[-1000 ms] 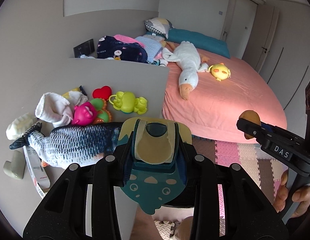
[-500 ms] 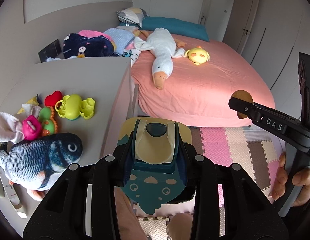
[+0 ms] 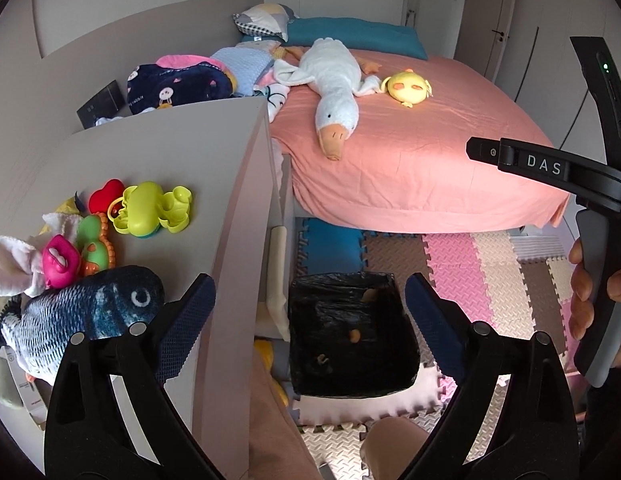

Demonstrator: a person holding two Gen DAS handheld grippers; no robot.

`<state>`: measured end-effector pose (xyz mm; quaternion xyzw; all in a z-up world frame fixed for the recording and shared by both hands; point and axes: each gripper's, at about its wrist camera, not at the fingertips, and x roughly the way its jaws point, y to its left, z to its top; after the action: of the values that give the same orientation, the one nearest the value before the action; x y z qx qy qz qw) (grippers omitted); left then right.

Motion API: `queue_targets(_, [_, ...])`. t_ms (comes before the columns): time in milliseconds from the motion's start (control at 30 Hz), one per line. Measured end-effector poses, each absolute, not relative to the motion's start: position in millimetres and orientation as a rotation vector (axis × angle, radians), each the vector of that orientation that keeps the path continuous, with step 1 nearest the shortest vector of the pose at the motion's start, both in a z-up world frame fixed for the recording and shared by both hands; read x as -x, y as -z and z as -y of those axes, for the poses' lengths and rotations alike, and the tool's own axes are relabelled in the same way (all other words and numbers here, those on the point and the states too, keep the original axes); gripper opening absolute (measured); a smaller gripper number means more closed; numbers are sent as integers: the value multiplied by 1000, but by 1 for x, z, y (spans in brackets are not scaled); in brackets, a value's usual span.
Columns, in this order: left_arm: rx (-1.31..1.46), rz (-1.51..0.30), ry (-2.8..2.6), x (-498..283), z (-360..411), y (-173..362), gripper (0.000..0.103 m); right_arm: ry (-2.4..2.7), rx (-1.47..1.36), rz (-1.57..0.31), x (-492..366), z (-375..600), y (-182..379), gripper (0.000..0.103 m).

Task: Collect trash
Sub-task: 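Open left gripper over the bin while right gripper opens over the bin, then move right gripper to the fish plush while left gripper reaches grey corner guard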

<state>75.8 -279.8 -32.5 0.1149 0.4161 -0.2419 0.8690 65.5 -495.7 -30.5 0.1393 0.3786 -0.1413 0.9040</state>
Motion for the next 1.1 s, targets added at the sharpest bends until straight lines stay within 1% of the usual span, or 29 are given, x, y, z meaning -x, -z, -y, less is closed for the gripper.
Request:
queue_targets(467, [-171,-844,417,-73,221,18,92,201,-245,-803,-75,439,30,78])
queue_targets(1100, [-137,-798,240,-48,101,-3,92,18,-154,-801,-79,325,15,78])
